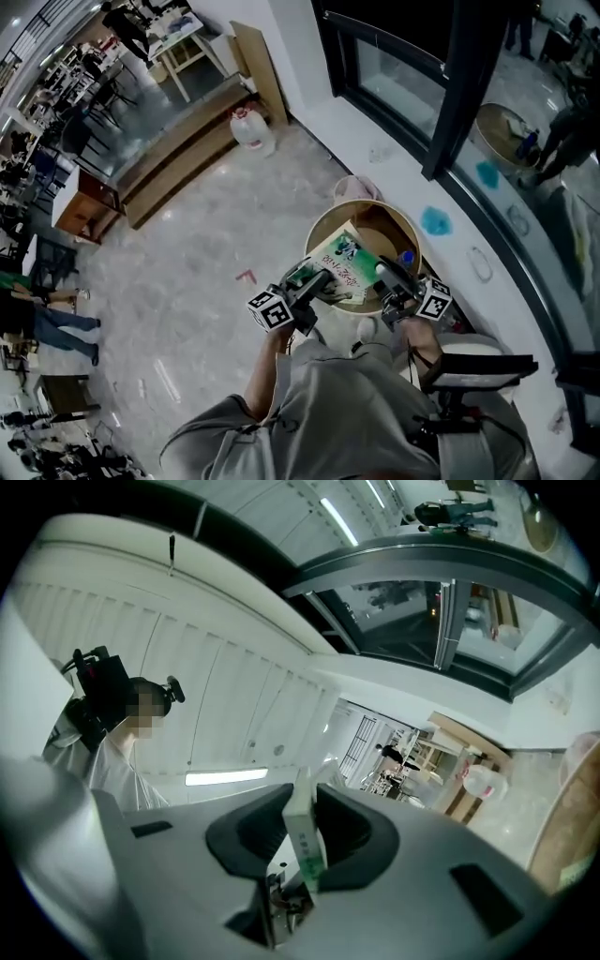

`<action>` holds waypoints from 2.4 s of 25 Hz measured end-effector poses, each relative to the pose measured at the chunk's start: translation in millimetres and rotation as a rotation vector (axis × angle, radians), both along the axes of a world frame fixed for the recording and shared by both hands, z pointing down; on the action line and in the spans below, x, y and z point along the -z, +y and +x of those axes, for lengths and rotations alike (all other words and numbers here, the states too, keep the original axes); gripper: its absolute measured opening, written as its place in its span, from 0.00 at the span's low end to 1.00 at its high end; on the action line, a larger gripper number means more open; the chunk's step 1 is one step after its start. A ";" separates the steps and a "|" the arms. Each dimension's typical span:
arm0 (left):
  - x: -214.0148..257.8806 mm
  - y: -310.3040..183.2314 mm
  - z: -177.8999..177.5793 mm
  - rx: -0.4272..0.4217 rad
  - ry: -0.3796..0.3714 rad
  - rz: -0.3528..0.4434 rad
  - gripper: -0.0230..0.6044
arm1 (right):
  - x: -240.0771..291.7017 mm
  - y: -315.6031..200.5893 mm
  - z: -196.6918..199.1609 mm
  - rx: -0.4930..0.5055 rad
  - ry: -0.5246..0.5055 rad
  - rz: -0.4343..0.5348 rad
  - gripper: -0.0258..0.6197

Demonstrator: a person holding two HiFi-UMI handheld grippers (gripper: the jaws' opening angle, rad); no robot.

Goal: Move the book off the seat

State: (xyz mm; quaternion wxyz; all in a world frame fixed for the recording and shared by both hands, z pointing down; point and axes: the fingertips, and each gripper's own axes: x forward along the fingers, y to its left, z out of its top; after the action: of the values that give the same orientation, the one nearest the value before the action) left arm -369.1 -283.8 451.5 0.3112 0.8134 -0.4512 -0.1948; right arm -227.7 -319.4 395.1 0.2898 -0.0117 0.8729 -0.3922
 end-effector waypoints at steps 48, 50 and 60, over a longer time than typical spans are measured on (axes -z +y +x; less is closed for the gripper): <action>-300.9 2.3 -48.6 0.193 0.491 -0.369 0.60 | -247.0 -52.2 -103.4 0.190 0.442 -0.294 0.16; -347.3 10.6 -48.6 0.227 0.522 -0.408 0.61 | -294.3 -49.4 -109.2 0.218 0.465 -0.319 0.16; -530.2 65.5 -45.5 0.484 0.558 -0.679 0.61 | -542.9 -70.0 -90.2 0.208 0.823 -0.575 0.17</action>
State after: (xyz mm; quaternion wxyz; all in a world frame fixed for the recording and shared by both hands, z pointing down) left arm -414.6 -218.4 981.7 0.6131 0.4553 -0.5645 -0.3134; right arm -318.0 -389.4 938.0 -0.1333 -0.1575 0.7683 -0.6060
